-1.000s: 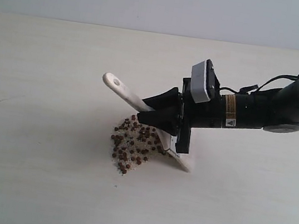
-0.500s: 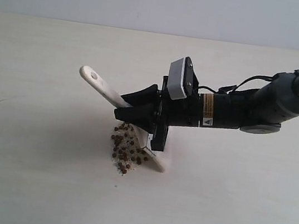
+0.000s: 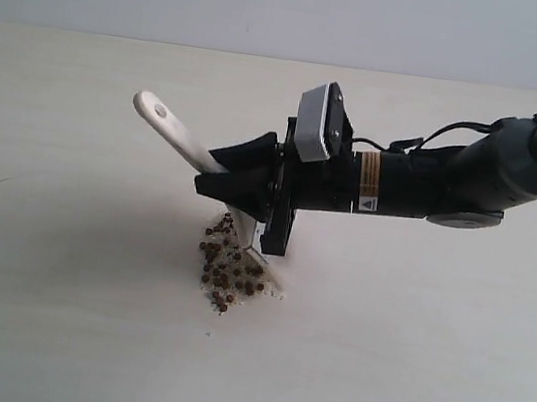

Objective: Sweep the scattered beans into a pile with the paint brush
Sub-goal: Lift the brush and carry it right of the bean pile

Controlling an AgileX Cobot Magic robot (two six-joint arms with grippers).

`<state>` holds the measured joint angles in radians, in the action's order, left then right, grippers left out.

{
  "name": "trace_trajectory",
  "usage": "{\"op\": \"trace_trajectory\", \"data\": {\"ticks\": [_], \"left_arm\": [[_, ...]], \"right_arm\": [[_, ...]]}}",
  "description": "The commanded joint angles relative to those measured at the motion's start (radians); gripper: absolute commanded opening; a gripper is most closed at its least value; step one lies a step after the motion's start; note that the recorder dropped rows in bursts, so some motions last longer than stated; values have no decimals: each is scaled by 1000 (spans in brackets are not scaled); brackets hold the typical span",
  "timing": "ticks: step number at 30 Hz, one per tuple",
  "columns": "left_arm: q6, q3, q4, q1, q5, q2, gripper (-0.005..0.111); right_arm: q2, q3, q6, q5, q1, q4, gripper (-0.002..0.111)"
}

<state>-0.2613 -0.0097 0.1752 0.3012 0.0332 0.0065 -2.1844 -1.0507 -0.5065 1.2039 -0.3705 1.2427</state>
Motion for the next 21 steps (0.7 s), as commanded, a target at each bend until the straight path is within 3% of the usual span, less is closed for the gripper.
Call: {"op": "trace_trajectory", "data": {"ticks": [1, 7, 12, 13, 15, 21], "left_arm": [[4, -6, -5, -2, 8, -6, 0], [4, -6, -5, -2, 8, -6, 0], [4, -6, -5, -2, 8, -6, 0], [4, -6, -5, -2, 8, -6, 0], [4, -6, -5, -2, 8, -6, 0], [4, -6, -5, -2, 8, -6, 0]], "right_arm": [[105, -4, -103, 17, 0, 0, 0], [235, -4, -399, -26, 55, 89, 0], [330, 16, -622, -451, 87, 120, 0], [363, 24, -735, -634, 87, 120, 0], [386, 26, -918, -800, 87, 139, 0], [370, 26, -1143, -846, 85, 155, 0]]}}
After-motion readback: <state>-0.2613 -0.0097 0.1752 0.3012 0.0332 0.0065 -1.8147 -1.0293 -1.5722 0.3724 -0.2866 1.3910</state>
